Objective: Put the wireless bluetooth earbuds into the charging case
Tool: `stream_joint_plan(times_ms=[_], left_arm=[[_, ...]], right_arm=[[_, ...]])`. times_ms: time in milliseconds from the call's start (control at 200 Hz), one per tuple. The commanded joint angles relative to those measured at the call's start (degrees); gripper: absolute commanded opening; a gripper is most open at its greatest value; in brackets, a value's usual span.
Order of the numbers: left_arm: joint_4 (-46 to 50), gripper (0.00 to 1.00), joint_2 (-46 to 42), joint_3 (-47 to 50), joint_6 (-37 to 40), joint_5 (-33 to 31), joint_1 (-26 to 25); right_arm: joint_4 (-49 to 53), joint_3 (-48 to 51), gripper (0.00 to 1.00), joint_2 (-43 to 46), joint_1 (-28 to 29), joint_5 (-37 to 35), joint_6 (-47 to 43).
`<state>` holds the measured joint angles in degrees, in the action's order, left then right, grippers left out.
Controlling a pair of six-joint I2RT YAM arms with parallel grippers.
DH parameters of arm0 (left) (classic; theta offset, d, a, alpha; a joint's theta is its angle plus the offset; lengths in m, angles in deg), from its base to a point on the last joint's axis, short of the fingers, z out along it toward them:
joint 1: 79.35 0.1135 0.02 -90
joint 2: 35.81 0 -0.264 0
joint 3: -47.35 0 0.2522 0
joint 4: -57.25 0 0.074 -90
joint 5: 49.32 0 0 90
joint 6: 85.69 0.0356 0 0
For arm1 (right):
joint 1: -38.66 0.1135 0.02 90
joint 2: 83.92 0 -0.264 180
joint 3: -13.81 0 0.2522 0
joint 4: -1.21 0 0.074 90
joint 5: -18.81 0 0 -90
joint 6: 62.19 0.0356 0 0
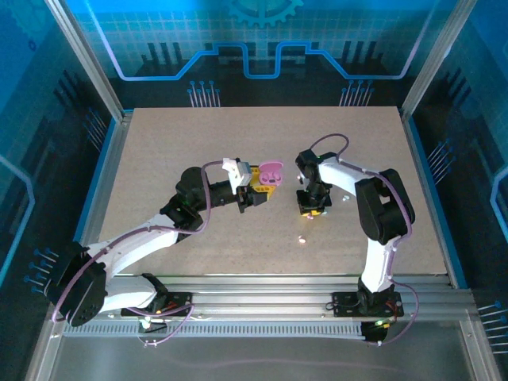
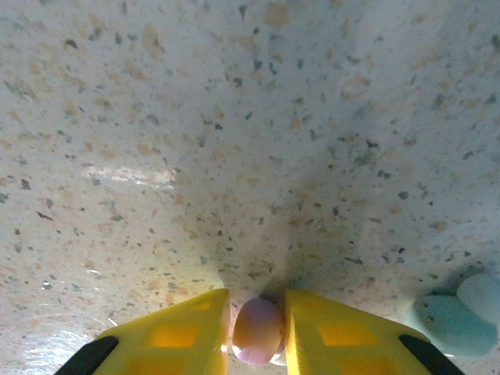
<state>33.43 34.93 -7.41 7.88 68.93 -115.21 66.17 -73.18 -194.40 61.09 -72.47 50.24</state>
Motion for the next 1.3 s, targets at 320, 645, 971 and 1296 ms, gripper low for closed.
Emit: stream_joint_plan(times_ms=[320, 645, 971, 1296], left_arm=[[-1.00, 0.36, -1.56, 0.88, 1.26, -0.10, -0.06], [-1.09, 0.37, -1.51, 0.91, 1.24, -0.13, -0.01], [-1.10, 0.37, -1.83, 1.11, 1.34, -0.65, -0.03], [-0.10, 0.37, -3.11, 2.06, 2.19, -3.85, 0.99]], right_arm=[[0.97, -0.86, 0.23, -2.42, 0.94, -0.59, -0.06], [1.63, -0.45, 0.25, -1.23, 1.03, -1.48, 0.85], [0.66, 0.62, 0.16, 2.66, 1.02, 0.79, 1.29], [-14.50, 11.51, 0.17, 29.16, -5.81, 33.23, 8.65]])
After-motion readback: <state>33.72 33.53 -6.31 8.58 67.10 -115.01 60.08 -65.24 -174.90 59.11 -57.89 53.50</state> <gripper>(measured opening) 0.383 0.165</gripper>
